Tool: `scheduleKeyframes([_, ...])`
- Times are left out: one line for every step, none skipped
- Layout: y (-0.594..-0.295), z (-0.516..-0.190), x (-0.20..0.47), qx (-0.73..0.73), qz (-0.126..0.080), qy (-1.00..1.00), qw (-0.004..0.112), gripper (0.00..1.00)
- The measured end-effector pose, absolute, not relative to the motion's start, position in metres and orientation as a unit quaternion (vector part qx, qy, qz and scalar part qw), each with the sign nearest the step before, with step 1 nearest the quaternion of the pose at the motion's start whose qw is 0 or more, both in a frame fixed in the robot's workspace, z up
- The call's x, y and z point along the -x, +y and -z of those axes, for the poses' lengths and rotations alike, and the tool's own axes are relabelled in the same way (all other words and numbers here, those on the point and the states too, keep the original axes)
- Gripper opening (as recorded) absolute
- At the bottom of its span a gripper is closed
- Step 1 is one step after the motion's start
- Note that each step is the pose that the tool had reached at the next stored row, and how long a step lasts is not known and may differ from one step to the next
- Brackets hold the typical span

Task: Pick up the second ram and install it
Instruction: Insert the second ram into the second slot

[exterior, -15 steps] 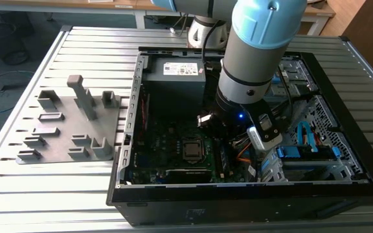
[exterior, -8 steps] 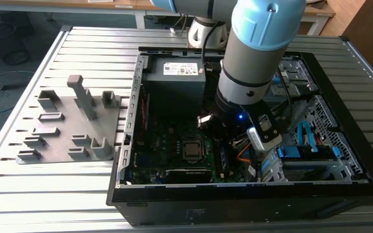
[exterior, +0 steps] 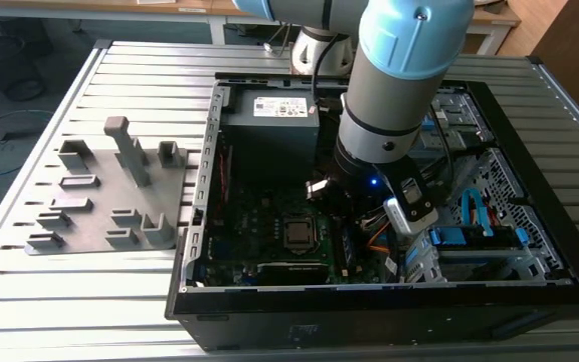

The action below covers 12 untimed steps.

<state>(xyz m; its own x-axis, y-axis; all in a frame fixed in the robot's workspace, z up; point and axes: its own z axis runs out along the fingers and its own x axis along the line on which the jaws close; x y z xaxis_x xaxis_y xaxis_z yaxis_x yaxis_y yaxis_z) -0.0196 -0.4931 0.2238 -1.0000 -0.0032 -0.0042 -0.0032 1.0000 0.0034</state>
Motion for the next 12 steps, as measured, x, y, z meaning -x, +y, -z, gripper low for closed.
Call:
scheduleKeyframes([-0.4931,-0.2238,0.0196,0.002,-0.002,1.0,0.002,0.14])
scheduleKeyframes([-0.4931,-0.2238,0.0197,0.002,-0.002,1.0,0.002,0.14])
scheduleKeyframes([-0.4931,-0.2238,0.0196,0.002,-0.002,1.0,0.002,0.14])
scheduleKeyframes([-0.4931,-0.2237,0.0196,0.002,-0.002,1.0,0.002,0.14])
scheduleKeyframes([-0.493,-0.2236,0.0196,0.002,-0.001,1.0,0.002,0.14])
scheduleKeyframes([-0.493,-0.2235,0.0196,0.001,0.0,1.0,0.002,0.14])
scheduleKeyframes([-0.4931,-0.2236,0.0196,0.0,0.001,1.0,0.002,0.14])
scheduleKeyframes([-0.4931,-0.2235,0.0196,-0.001,0.002,1.0,0.002,0.14])
scheduleKeyframes([-0.4931,-0.2235,0.0196,-0.001,0.003,1.0,0.002,0.14])
scheduleKeyframes([-0.4931,-0.2235,0.0197,-0.002,0.003,1.0,0.002,0.14])
scheduleKeyframes([-0.4931,-0.2234,0.0196,-0.002,0.003,1.0,0.002,0.14])
scheduleKeyframes([-0.4929,-0.2233,0.0196,-0.002,0.003,1.0,0.002,0.14])
